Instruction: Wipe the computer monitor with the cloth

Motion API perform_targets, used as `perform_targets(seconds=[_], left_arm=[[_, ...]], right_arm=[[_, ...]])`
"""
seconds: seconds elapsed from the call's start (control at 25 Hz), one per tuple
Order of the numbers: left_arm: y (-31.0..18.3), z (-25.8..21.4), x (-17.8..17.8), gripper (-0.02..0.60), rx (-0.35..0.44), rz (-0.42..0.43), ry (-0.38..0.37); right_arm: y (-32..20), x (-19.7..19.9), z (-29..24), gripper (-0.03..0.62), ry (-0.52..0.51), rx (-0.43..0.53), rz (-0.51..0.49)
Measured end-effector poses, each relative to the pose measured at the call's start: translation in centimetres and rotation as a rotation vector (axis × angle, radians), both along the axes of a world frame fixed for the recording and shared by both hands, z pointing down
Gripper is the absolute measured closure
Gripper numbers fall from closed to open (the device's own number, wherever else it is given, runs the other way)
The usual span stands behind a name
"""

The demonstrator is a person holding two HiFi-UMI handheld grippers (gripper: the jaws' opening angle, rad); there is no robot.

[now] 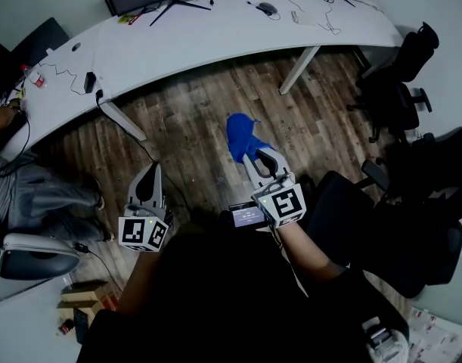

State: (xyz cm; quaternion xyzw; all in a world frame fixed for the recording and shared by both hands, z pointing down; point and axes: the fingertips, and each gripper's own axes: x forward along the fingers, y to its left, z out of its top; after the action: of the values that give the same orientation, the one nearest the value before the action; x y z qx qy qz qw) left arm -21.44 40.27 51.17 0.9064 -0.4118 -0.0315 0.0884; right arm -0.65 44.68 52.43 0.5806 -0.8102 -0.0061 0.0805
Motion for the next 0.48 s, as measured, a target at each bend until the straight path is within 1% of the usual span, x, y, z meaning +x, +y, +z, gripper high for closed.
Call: perform_targets(seconds=[0.2, 0.48], left_arm=[[1.2, 0.5, 1.3, 0.588, -0.023, 0.005, 0.006], [1.9, 0.3, 3.1, 0.588, -0.015, -0.005, 0.009]], right_arm=[[1.1, 1.3, 0.0, 0.533, -0.032, 0.011, 0.006], [2.1, 3.4, 0.4, 0.533, -0.059, 0.009, 0.014]])
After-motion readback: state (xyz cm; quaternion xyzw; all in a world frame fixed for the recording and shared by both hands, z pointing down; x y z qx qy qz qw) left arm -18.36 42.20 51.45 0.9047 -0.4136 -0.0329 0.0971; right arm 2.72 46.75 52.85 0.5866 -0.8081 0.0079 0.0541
